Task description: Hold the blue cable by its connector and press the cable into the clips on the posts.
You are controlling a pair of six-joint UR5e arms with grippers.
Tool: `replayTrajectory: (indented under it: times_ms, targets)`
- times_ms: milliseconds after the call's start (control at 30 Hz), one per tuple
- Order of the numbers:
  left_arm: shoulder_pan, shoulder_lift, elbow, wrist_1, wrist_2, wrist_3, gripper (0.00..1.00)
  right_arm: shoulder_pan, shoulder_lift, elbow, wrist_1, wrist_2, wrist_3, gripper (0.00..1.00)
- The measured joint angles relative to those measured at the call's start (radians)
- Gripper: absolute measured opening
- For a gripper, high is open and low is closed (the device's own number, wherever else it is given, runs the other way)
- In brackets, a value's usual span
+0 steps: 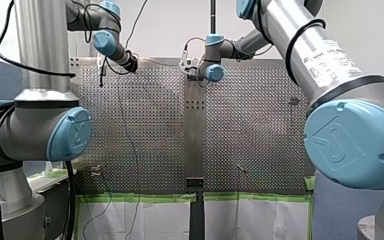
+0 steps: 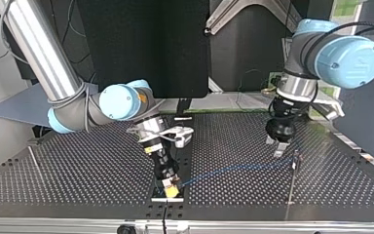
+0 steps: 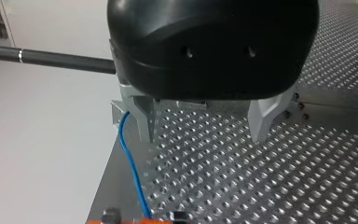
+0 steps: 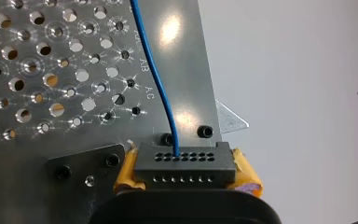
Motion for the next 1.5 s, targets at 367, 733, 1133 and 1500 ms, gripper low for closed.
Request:
replayTrajectory:
  times_ms: [367, 733, 1133, 1500]
  targets:
    - [-0.011, -0.045, 0.061, 0.016, -0.073, -0.021, 1.0, -0.002, 0.0, 0.0, 0.001, -0.001, -0.002, 0.0]
    - [-0.011, -0.057, 0.067, 0.037, -0.117, -0.023, 1.0, -0.005, 0.0, 0.0, 0.001, -0.001, -0.003, 0.0]
    - [-0.04, -0.123, 0.126, 0.078, -0.147, -0.036, 1.0, -0.006, 0.0, 0.0, 0.003, -0.001, -0.004, 0.0]
    - [-0.044, -0.125, 0.161, 0.081, -0.162, -0.056, 1.0, -0.006, 0.0, 0.0, 0.004, -0.001, -0.005, 0.0]
